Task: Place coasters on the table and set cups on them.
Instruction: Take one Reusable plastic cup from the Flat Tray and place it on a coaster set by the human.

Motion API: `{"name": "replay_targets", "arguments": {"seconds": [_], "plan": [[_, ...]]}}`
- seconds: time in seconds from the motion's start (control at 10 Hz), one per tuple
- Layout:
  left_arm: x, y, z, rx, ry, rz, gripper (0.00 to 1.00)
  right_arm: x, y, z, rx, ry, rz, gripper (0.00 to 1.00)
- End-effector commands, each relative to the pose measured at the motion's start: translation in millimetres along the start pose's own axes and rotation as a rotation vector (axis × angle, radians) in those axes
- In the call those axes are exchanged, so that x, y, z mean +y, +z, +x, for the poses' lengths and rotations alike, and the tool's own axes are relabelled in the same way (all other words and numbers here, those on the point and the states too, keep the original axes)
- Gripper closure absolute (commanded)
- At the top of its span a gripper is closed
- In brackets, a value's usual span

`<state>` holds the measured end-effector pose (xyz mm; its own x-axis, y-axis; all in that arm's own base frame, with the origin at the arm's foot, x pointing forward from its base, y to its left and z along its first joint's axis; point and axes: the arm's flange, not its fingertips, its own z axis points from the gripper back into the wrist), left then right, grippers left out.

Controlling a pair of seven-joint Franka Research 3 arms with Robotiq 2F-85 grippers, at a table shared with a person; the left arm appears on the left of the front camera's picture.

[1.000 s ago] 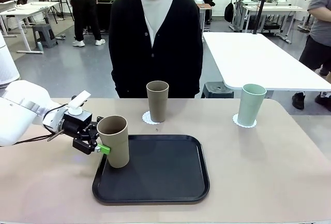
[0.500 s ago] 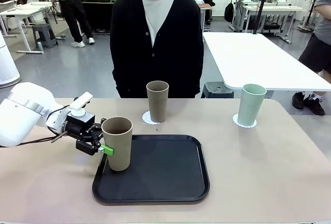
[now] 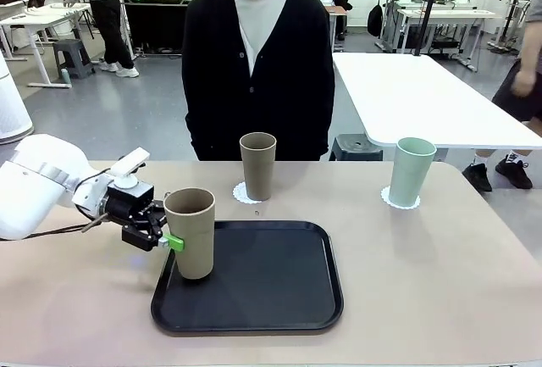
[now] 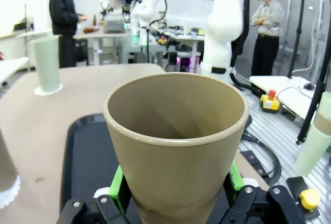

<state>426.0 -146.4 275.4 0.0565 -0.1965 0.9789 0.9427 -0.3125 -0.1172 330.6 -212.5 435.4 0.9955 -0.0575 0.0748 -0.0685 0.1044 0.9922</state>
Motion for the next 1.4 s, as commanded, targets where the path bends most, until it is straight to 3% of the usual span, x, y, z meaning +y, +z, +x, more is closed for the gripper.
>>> {"name": "replay_targets", "arguments": {"seconds": [0.0, 0.3, 0.5, 0.7, 0.8, 1.2, 1.3], "plan": [[-18, 21, 59, -0.023, 0.012, 0.07, 0.18, 1, -1, -1, 0.006, 0.01, 0.01, 0.0], [-41, 77, 148, -0.033, 0.027, 0.193, 0.18, 1, -1, -1, 0.006, 0.01, 0.01, 0.0], [-56, 99, 187, -0.047, 0.041, 0.227, 0.18, 1, -1, -1, 0.006, 0.01, 0.01, 0.0], [-66, 108, 196, -0.073, 0.053, 0.245, 0.18, 1, -1, -1, 0.006, 0.01, 0.01, 0.0], [-61, 108, 195, -0.025, 0.033, 0.232, 0.18, 1, -1, -1, 0.006, 0.01, 0.01, 0.0], [-61, 108, 195, -0.025, 0.033, 0.232, 0.18, 1, -1, -1, 0.006, 0.01, 0.01, 0.0], [-61, 108, 195, -0.029, 0.046, 0.23, 0.12, 1, -1, -1, 0.006, 0.01, 0.01, 0.0]]}}
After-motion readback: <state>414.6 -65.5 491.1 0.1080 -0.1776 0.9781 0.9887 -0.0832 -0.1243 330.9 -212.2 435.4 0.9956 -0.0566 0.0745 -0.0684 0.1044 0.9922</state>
